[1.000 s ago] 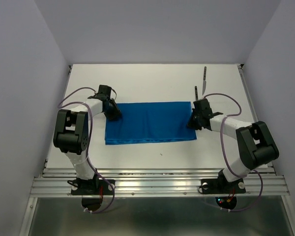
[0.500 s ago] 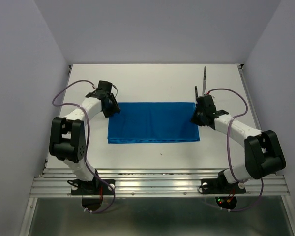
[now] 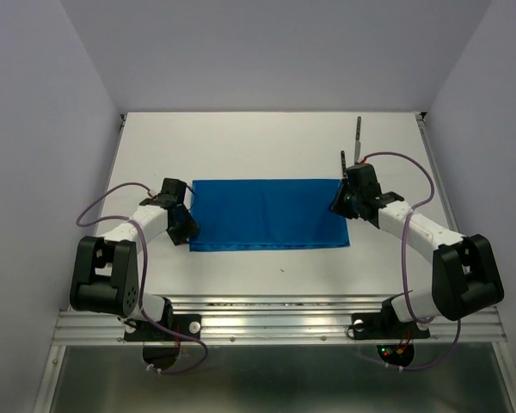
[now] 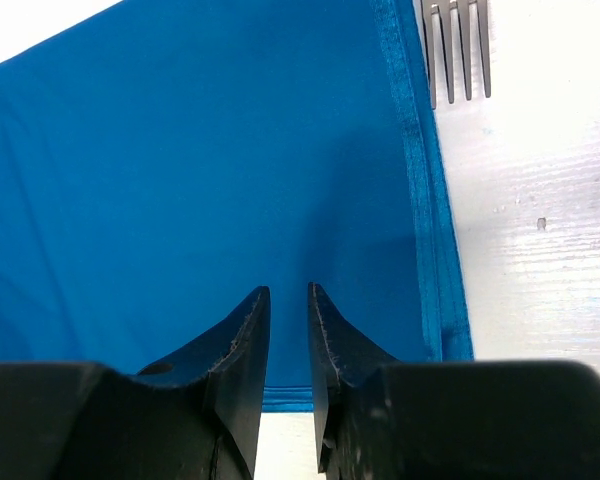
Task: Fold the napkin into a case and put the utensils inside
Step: Fold and flatten the napkin at the center of the board.
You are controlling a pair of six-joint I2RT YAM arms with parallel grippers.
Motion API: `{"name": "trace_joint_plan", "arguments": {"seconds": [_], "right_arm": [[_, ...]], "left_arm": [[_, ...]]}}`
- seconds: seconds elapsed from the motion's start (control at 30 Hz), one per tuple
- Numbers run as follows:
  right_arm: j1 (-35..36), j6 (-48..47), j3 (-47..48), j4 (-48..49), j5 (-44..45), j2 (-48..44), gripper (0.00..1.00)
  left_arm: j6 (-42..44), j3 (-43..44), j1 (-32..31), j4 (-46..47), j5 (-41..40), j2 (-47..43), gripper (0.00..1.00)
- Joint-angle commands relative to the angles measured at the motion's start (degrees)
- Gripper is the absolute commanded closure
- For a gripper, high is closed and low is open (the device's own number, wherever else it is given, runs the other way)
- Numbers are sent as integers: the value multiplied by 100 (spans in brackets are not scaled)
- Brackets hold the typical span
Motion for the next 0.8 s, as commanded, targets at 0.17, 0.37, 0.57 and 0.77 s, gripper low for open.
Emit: {"name": "trace_joint_plan", "arguments": {"seconds": [0.17,0.37,0.57,0.77], "right_arm": [[22,-79,75,50,-107,-106,72],[22,-61,40,67,-115,-132,72],[22,-70,22,58,-124,-123,72],[22,-61,-4,85,-151,-123,73]], "left_arm": [[-297,-290,3,239,-87,-125,62],[-323,-282,3,204,-175,-116,72],[-262,-124,3,2,-228,-371,69],[-183,-26,3,-121,-211,-538,59]]}}
